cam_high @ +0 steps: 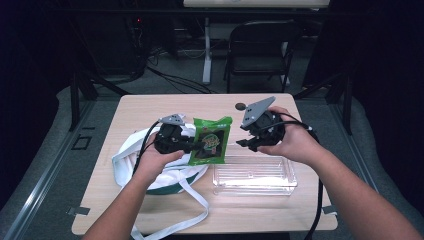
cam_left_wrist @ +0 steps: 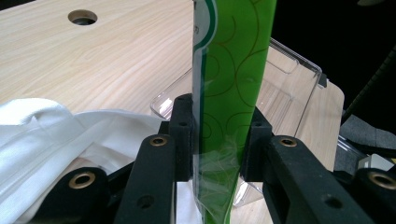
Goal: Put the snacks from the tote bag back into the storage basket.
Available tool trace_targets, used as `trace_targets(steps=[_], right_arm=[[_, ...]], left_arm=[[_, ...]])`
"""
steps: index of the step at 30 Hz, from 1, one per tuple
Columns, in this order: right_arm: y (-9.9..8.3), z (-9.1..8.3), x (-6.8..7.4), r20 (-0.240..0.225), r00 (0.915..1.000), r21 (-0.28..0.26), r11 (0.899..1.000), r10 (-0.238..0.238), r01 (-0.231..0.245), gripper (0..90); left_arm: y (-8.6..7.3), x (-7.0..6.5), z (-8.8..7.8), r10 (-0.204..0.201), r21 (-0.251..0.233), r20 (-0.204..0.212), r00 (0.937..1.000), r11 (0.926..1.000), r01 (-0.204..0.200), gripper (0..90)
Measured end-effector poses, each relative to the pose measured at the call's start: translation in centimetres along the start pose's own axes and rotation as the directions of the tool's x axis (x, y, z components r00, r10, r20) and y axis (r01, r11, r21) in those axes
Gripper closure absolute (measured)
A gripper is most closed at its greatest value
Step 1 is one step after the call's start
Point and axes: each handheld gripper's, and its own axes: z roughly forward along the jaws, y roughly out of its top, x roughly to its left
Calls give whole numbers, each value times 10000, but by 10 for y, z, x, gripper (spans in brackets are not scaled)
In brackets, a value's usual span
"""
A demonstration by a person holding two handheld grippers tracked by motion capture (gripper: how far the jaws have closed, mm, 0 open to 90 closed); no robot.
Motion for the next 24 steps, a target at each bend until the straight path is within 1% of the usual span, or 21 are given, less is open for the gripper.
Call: trace_targets(steps=[5,6,9,10,13,15,16,18,19,20,24], right_arm=[[6,-2,-2,40,9998,120,9998,-189,189,487],[9,-3,-5,7,9997,195,9995,-250,250,481],[10,-2,-7,22,9996,180,9994,-280,280,473],[11,-2,-10,-104,9997,133,9997,-227,228,470],[12,-1,-12,-154,9995,126,9996,-262,264,469],[14,-1,-13,-201,9992,132,9993,-347,350,469],[16,-1,-14,-211,9984,203,9984,-523,527,467],[17,-1,-14,-208,9982,210,9981,-567,571,467],[18,-1,-14,-183,9977,244,9975,-654,659,466],[21,-1,-15,-173,9963,317,9959,-842,847,465],[24,0,-16,-235,9957,283,9955,-895,901,464]], left_arm=[[1,-2,3,116,45,141,9998,9999,-117,721],[2,-4,4,187,108,195,9996,9998,-189,721],[2,-5,5,231,143,223,9995,9996,-234,721],[3,-6,6,294,164,251,9993,9994,-299,721],[4,-8,7,354,171,298,9989,9992,-359,721],[6,-10,8,426,193,413,9982,9989,-435,721],[7,-10,8,444,171,442,9980,9988,-452,721],[8,-12,9,525,182,480,9975,9984,-534,721],[8,-13,10,555,211,489,9973,9982,-566,721],[9,-14,12,598,227,534,9968,9979,-610,721],[10,-16,15,598,190,620,9963,9980,-611,721]])
